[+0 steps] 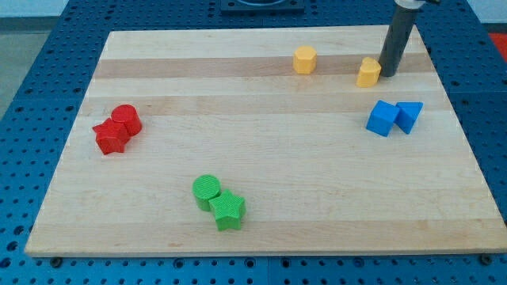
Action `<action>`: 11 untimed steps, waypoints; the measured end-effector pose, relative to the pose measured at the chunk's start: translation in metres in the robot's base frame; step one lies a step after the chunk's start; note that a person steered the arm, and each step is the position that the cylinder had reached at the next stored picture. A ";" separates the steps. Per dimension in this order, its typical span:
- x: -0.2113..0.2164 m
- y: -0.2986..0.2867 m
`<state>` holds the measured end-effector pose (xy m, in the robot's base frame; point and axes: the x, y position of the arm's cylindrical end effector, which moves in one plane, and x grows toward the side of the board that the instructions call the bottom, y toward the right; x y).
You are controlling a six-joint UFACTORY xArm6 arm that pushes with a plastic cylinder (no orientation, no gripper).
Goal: Move yellow hexagon to the bottom left of the yellow heart
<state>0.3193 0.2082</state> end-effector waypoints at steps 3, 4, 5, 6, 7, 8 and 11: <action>0.005 -0.083; 0.000 -0.069; -0.057 -0.071; -0.056 -0.100; -0.055 -0.157; -0.055 -0.171; 0.026 -0.192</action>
